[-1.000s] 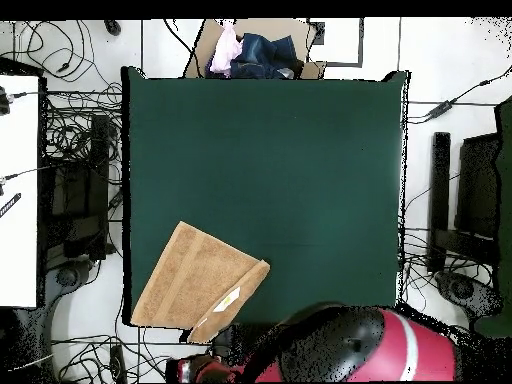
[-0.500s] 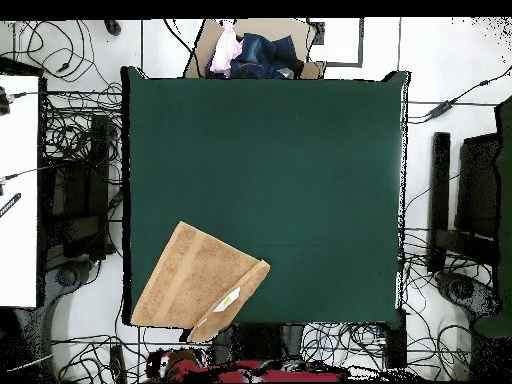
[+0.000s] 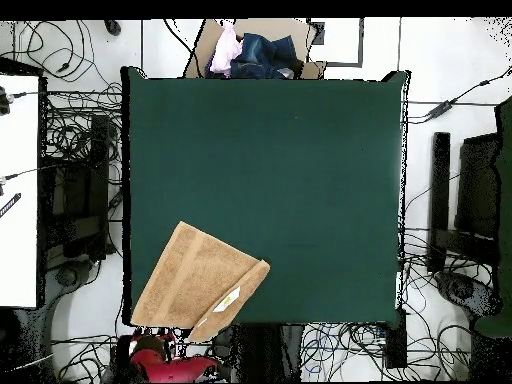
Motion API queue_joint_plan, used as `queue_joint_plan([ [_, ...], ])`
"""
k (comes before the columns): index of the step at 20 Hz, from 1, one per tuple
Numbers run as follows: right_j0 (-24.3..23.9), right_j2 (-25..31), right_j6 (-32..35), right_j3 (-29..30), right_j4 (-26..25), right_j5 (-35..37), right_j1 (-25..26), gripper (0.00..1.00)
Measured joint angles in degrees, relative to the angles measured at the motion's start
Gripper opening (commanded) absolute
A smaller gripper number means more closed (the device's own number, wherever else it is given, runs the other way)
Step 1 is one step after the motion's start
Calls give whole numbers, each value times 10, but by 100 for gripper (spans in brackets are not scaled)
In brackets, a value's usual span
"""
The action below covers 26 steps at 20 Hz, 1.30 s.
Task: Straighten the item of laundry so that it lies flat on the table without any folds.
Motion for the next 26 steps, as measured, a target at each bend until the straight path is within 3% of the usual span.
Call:
queue_joint_plan([
  [8, 87, -58, 0, -73, 80, 101, -23, 100],
  [16, 99, -96, 0, -166, 90, 204, -20, 100],
  [26, 107, -145, 0, -293, 91, 251, 10, 100],
])
